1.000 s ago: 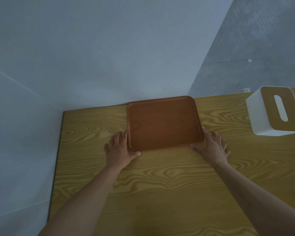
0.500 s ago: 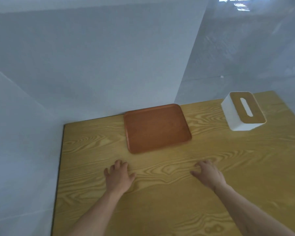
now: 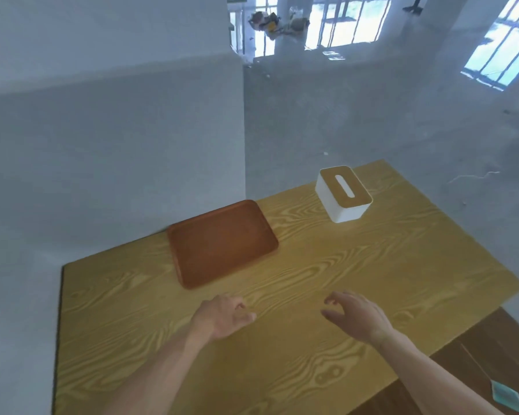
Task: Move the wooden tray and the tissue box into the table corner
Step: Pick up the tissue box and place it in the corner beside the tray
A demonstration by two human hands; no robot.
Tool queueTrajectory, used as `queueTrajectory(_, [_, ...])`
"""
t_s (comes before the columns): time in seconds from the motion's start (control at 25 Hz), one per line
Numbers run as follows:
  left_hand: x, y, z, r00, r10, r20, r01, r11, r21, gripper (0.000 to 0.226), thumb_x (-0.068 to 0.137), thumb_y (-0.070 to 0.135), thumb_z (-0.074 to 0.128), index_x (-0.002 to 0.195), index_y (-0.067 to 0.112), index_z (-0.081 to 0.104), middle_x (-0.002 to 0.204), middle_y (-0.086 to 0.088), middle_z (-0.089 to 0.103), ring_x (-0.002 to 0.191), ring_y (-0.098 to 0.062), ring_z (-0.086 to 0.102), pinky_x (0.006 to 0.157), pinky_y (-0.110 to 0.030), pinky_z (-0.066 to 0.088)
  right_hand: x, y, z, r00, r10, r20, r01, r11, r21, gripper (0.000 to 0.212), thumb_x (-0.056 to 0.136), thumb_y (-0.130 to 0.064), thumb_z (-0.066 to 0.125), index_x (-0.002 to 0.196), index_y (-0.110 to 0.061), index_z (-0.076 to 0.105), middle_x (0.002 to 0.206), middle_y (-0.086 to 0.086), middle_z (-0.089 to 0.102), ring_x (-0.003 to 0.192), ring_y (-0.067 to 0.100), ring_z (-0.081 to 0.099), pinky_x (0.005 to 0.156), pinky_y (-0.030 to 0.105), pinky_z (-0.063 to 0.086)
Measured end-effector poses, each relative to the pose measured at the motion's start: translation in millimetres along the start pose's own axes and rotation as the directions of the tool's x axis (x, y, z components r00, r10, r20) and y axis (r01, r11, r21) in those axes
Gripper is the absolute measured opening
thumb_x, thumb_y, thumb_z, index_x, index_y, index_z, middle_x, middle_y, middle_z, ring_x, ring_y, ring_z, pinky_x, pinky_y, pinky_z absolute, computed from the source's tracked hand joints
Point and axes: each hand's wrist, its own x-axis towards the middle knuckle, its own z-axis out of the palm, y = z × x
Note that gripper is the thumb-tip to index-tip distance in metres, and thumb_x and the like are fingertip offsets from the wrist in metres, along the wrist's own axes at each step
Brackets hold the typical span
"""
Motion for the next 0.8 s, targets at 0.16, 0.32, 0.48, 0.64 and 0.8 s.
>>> queueTrajectory(0.16, [3.7, 56.9, -0.3, 0.999, 0.015, 0.04, -0.02, 0.992, 0.122, 0.067, 0.082, 0.069, 0.045, 0.135, 0.029, 0.056, 0.138, 0.005, 0.061, 0.123, -0.018, 0.058, 0.1, -0.038, 0.047, -33.3, 51.3, -14.1, 0.997, 0.005, -0.081, -0.006, 1.0, -0.019, 0.04, 0.094, -0.06, 0.047, 0.126, -0.04, 0.058, 0.132, -0.012, 0.06, 0.122, 0.017, 0.055, 0.096, 0.038, 0.045])
queueTrajectory(0.32, [5.0, 125.3, 13.8, 0.998, 0.021, 0.066, -0.029, 0.992, 0.124, 0.066, 0.084, 0.065, 0.053, 0.136, 0.025, 0.056, 0.141, 0.001, 0.059, 0.125, -0.02, 0.057, 0.104, -0.038, 0.045, -64.7, 117.0, -31.0, 0.996, -0.004, -0.086, -0.004, 0.996, -0.095, 0.043, 0.095, -0.059, 0.043, 0.13, -0.038, 0.057, 0.134, -0.009, 0.059, 0.122, 0.02, 0.055, 0.096, 0.039, 0.044])
queueTrajectory(0.48, [8.0, 187.1, 17.7, 0.996, 0.076, 0.047, -0.084, 0.973, 0.215, 0.06, 0.09, 0.061, 0.052, 0.138, 0.026, 0.054, 0.144, 0.001, 0.055, 0.129, -0.02, 0.052, 0.105, -0.037, 0.041, -80.6, 165.3, -45.0, 0.995, -0.044, -0.088, 0.032, 0.991, -0.133, 0.044, 0.095, -0.057, 0.045, 0.13, -0.034, 0.058, 0.134, -0.006, 0.059, 0.126, 0.021, 0.052, 0.098, 0.04, 0.04])
queueTrajectory(0.64, [13.7, 226.2, 17.8, 0.99, 0.14, 0.023, -0.142, 0.965, 0.22, 0.057, 0.092, 0.058, 0.052, 0.139, 0.025, 0.052, 0.147, 0.001, 0.049, 0.132, -0.02, 0.047, 0.108, -0.036, 0.037, -80.8, 191.9, -62.6, 0.991, -0.069, -0.116, 0.056, 0.991, -0.118, 0.044, 0.095, -0.058, 0.045, 0.13, -0.035, 0.058, 0.134, -0.007, 0.06, 0.126, 0.02, 0.052, 0.099, 0.04, 0.04])
queueTrajectory(0.8, [26.9, 239.7, 0.6, 0.976, 0.211, -0.046, -0.199, 0.962, 0.187, 0.056, 0.09, 0.058, 0.055, 0.137, 0.028, 0.053, 0.151, 0.002, 0.044, 0.137, -0.02, 0.041, 0.112, -0.039, 0.033, -60.9, 195.5, -90.5, 0.972, -0.137, -0.193, 0.121, 0.988, -0.092, 0.044, 0.095, -0.06, 0.045, 0.131, -0.037, 0.057, 0.132, -0.009, 0.06, 0.123, 0.019, 0.053, 0.099, 0.038, 0.041])
